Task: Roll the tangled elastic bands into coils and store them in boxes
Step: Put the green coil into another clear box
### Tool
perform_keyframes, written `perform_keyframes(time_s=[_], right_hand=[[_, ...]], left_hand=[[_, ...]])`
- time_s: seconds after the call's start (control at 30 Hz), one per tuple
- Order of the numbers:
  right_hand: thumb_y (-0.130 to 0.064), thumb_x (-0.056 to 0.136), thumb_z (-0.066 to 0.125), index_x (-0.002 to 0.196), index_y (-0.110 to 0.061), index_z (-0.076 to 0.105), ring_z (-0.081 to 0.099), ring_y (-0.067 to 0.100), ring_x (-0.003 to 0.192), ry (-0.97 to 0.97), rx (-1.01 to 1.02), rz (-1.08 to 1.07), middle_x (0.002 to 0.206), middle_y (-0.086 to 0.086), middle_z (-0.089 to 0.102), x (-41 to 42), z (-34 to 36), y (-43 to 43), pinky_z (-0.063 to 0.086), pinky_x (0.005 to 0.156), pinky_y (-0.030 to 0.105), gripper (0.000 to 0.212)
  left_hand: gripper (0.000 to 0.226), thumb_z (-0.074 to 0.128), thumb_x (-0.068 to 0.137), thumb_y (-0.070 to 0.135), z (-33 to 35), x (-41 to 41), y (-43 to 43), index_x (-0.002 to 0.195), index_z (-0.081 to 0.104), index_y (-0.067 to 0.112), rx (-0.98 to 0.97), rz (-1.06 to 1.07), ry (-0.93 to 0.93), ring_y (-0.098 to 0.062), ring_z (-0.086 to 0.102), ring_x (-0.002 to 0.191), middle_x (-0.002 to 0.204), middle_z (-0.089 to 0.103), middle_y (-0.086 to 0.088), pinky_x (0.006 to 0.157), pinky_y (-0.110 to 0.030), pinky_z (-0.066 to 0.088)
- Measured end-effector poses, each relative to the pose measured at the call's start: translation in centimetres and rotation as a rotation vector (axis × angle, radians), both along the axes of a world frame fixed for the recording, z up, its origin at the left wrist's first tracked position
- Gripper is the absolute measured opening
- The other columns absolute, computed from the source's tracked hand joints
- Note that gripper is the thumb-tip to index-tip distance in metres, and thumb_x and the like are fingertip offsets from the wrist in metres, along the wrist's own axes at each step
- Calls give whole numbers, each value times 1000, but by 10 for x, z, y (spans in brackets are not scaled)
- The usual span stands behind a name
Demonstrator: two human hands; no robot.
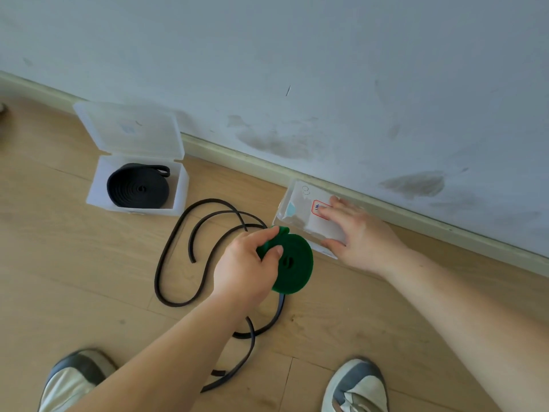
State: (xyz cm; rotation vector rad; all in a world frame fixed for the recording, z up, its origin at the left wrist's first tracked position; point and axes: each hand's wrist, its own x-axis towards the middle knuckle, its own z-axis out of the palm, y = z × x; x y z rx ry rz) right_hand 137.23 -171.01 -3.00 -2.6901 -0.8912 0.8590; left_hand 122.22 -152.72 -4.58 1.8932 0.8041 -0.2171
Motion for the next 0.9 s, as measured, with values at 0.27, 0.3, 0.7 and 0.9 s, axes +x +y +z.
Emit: perform_keyframes(time_s=[0.27, 0.3, 0.7, 0.9], right_hand=[[-50, 83, 77, 153, -36, 40, 20, 15, 157, -55, -11, -55, 169, -9, 23, -18, 1, 23, 29, 121, 39, 80], [-52, 81, 79, 156, -36, 35, 15, 15, 158, -36, -51, -27, 170, -7, 17, -19, 0, 24, 29, 122, 41, 87], [1, 96, 50, 154, -25, 44, 39, 18, 149, -119, 162, -31, 159, -6, 45, -12, 20, 2, 38, 117, 35, 64], [13, 83, 55, 139, -15, 61, 63, 27, 106, -391, 322, -89, 121, 3, 66, 0, 20, -7, 45, 82, 28, 62]], left_hand=[[40, 64, 97, 35, 5, 11, 19, 135, 61, 46, 7, -94, 20, -13, 66, 106, 122, 65, 13, 81, -40, 64], [41, 64, 97, 35, 6, 11, 20, 136, 60, 46, 29, -120, 37, -13, 65, 105, 121, 65, 14, 81, -39, 64], [38, 68, 95, 32, -5, 8, 17, 129, 65, 47, -64, -18, -68, -9, 64, 108, 113, 67, 19, 87, -42, 63], [38, 68, 96, 28, 6, 45, 16, 129, 66, 45, 16, -94, -167, -6, 61, 110, 118, 65, 20, 89, -39, 60]])
